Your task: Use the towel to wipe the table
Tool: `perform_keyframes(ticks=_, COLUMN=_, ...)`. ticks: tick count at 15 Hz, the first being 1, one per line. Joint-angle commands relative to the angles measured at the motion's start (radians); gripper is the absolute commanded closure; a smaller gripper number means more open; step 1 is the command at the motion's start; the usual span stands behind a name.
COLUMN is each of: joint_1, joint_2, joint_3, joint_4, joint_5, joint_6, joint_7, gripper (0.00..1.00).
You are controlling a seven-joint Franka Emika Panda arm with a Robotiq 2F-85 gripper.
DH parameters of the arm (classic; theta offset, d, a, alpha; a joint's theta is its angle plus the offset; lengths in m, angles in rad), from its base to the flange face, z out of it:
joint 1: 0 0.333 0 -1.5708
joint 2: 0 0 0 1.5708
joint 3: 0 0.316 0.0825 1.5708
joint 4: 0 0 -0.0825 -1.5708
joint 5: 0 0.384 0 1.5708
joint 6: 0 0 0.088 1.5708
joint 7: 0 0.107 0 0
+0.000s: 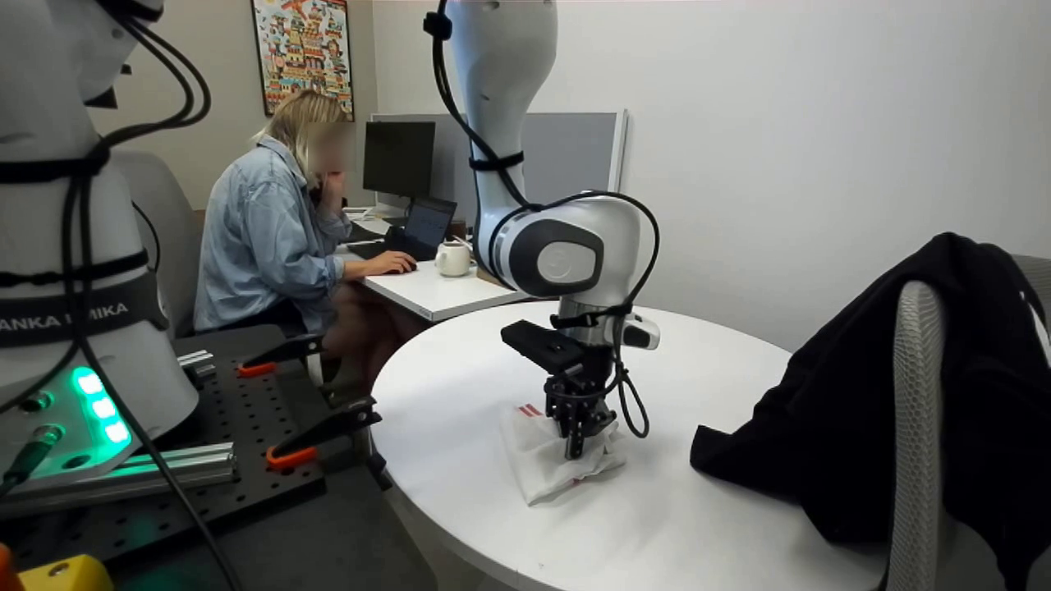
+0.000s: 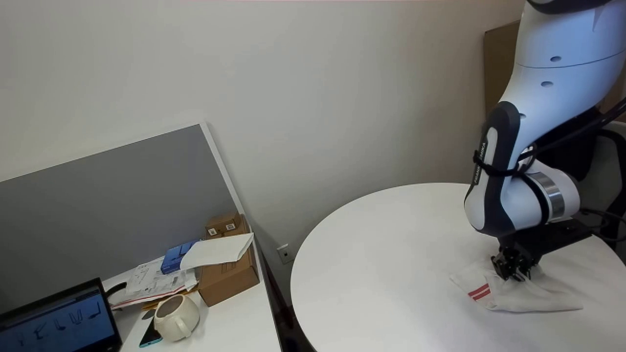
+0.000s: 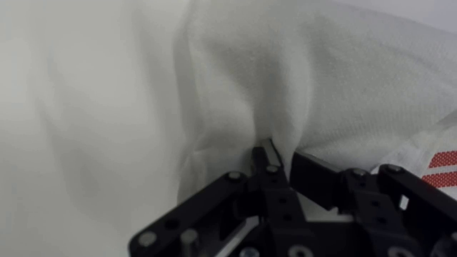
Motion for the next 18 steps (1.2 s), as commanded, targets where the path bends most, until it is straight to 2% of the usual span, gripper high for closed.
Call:
perform_keyframes(ticks=1, joint_1=-0.042, joint_2=-0.013, joint_3=0.052, joint_4=-0.035, joint_5=-0.007, joint_6=0.024, joint_7=-0.069, gripper=0.97)
perform_keyframes(ticks=5, joint_1=-0.057, joint_2=-0.051, joint_3=0.101, joint_4=-0.092, joint_5=-0.013, joint_6=0.049, joint_7=-0.134, gripper=0.97)
perform_keyframes(ticks=9, joint_1=-0.030, joint_2=-0.055, joint_3=0.116, joint_4=-0.094, joint_5=-0.014, joint_6=0.074, joint_7=-0.130, gripper=0.97)
perform_keyframes(ticks=12, joint_1=-0.028, joint_2=-0.028, joint_3=0.116, joint_4=-0.042, joint_5=-0.007, joint_6=0.084, joint_7=-0.119, gripper=0.97)
perform_keyframes(ticks=15, joint_1=-0.069, joint_2=-0.011, joint_3=0.122, joint_4=0.018, joint_5=0.005, joint_6=0.061, joint_7=-0.132, gripper=0.98)
perform_keyframes(ticks=18, joint_1=-0.131, joint_2=0.024, joint_3=0.116, joint_4=0.129, joint_5=0.024, joint_6=0.014, joint_7=-0.136, gripper=0.98)
